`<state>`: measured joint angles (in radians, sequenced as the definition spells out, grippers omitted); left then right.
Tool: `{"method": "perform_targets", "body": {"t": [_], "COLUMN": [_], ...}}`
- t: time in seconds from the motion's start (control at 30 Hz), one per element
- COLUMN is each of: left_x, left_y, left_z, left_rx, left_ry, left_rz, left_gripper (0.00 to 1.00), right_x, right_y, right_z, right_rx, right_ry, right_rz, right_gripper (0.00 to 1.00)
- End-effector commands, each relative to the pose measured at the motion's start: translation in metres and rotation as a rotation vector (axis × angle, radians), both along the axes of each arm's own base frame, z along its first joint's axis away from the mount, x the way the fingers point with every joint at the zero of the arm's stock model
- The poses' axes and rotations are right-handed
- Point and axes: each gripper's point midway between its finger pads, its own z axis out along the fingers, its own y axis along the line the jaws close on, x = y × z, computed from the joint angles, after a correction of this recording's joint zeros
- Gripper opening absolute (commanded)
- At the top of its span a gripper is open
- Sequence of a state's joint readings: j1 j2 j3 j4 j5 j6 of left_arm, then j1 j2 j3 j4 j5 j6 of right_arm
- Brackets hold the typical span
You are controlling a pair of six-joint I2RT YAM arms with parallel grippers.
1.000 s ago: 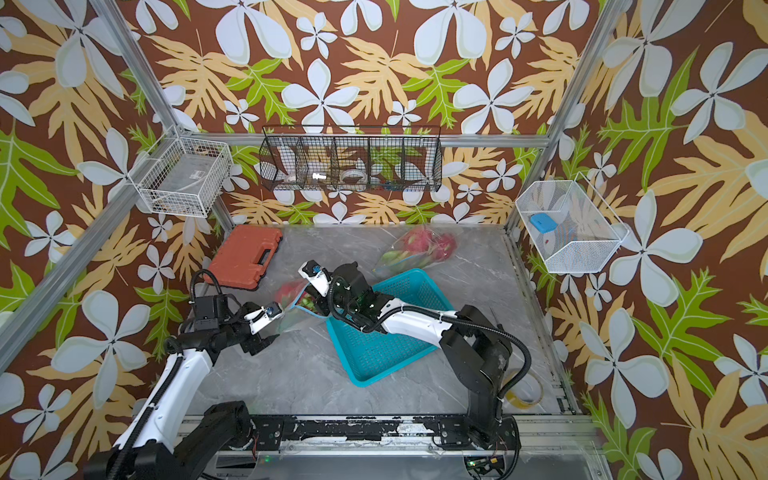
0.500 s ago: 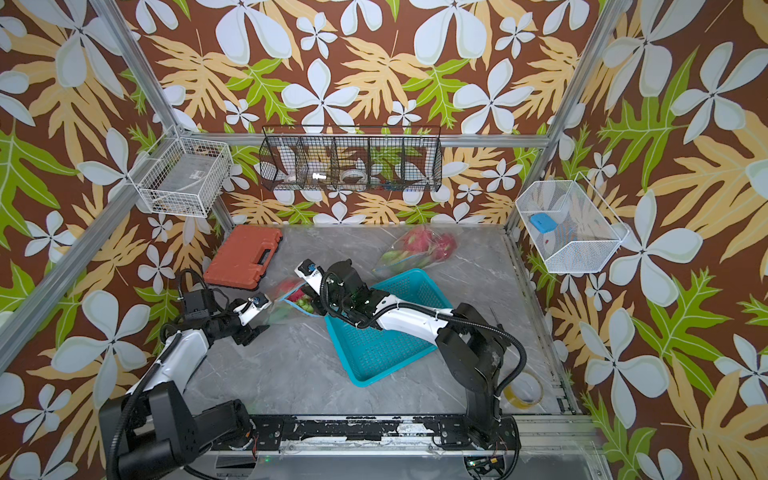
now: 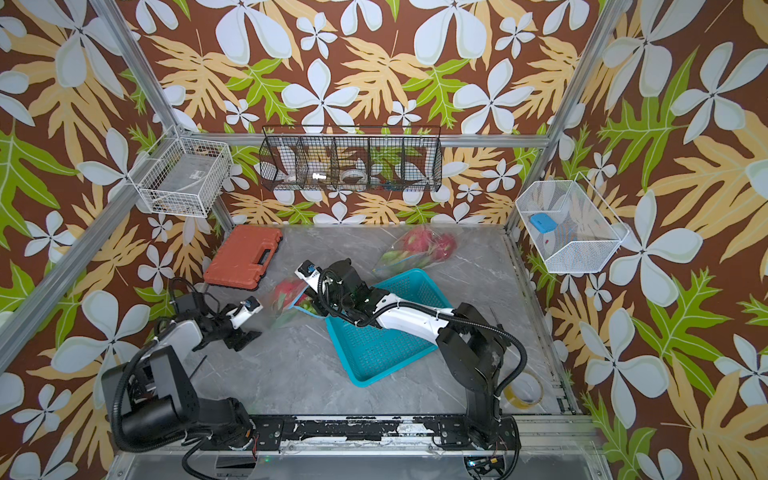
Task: Open the zip-top bag and take out the dragon fruit
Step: Pick up the dragon fruit from the zipper food storage bag.
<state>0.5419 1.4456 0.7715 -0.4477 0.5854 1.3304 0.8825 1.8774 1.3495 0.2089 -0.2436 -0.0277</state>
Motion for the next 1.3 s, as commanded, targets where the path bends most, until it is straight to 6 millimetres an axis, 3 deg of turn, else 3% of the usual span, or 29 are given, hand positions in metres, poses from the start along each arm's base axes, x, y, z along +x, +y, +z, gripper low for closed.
{"method": "perform_targets", "body": {"t": [0.0, 0.03, 0.13, 0.23, 0.53, 0.67, 0.8, 1.03, 1.13, 1.27], "left_x": [-0.016, -0.016, -0.007, 0.004, 0.058, 0.072, 0.071, 0.055, 0.059, 0.066], "left_y": [-0.006, -0.003, 0.001, -0.004, -0.038, -0.046, -0.05, -0.051, -0.053, -0.057], "left_z": [0.01, 0.01, 0.007, 0.013, 0.024, 0.013, -0.001, -0.026, -0.025, -0.014], "left_rx": [-0.182, -0.211, -0.249, -0.276, -0.203, -0.16, -0.148, -0.1, -0.111, -0.124], "left_ry": [0.101, 0.126, 0.131, 0.065, -0.006, 0.039, 0.084, 0.15, 0.141, 0.081], "left_rz": [-0.065, -0.062, -0.039, -0.047, -0.066, -0.081, -0.094, -0.119, -0.116, -0.112], "left_gripper": [0.69, 0.68, 0.88, 0.91, 0.91, 0.84, 0.7, 0.72, 0.54, 0.01], "right_x": [0.001, 0.0, -0.002, -0.004, -0.009, -0.011, -0.014, -0.016, -0.016, -0.016], "right_y": [0.0, 0.0, 0.001, 0.001, -0.002, -0.001, 0.0, 0.003, 0.003, 0.003], "right_z": [-0.003, -0.003, -0.004, -0.006, -0.009, -0.01, -0.007, -0.001, -0.001, -0.001], "right_rx": [-0.005, -0.002, 0.003, 0.001, 0.0, 0.006, 0.015, 0.017, 0.019, 0.021], "right_ry": [0.004, 0.007, 0.01, 0.02, 0.023, 0.029, 0.031, 0.029, 0.032, 0.037], "right_rz": [0.002, 0.008, 0.016, 0.02, 0.034, 0.045, 0.063, 0.084, 0.085, 0.08], "right_gripper": [0.0, 0.0, 0.0, 0.0, 0.0, 0.0, 0.0, 0.0, 0.0, 0.0]}}
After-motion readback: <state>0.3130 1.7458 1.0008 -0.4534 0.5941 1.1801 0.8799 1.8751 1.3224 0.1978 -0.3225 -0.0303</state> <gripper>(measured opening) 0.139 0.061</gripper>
